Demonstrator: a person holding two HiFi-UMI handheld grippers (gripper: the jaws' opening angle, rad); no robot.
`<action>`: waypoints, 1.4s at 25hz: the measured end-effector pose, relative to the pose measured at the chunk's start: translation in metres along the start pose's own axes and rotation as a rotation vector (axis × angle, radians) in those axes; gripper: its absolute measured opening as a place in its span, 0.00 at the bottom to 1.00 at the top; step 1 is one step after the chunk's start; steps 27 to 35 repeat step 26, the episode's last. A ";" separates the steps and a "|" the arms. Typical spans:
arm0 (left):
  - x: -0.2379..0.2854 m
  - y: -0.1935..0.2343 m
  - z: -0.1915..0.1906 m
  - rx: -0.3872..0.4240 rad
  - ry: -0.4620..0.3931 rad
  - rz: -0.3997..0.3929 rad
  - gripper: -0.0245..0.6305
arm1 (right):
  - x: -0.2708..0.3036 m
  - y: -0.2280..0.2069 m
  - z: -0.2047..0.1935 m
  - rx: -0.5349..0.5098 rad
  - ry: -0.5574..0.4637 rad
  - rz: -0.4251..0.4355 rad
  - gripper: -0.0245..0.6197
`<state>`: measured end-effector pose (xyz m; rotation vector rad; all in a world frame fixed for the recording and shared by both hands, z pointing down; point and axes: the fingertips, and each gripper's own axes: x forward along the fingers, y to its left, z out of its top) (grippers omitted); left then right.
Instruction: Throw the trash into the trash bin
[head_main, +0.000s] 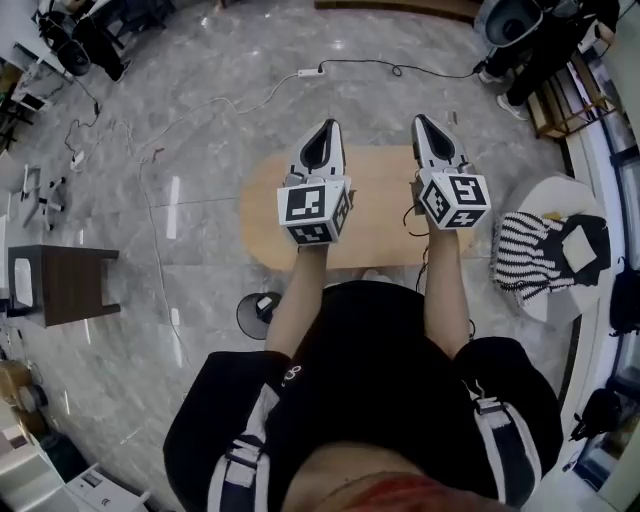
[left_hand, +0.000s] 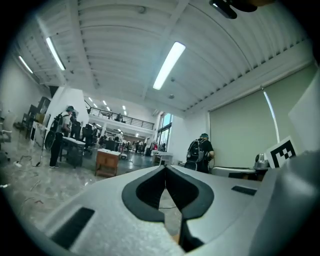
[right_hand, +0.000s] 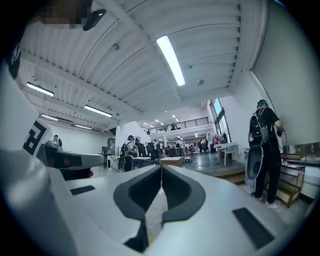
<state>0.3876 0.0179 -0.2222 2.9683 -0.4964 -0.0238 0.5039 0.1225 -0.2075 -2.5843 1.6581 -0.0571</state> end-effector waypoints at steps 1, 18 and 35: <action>0.004 -0.006 0.004 0.005 -0.006 -0.011 0.05 | 0.000 -0.004 0.004 -0.005 -0.008 -0.004 0.06; 0.035 -0.046 0.009 0.047 -0.016 -0.049 0.05 | 0.006 -0.026 0.020 -0.050 -0.015 0.019 0.06; 0.035 -0.055 0.006 0.046 -0.012 -0.050 0.05 | 0.000 -0.032 0.016 -0.055 -0.007 0.028 0.06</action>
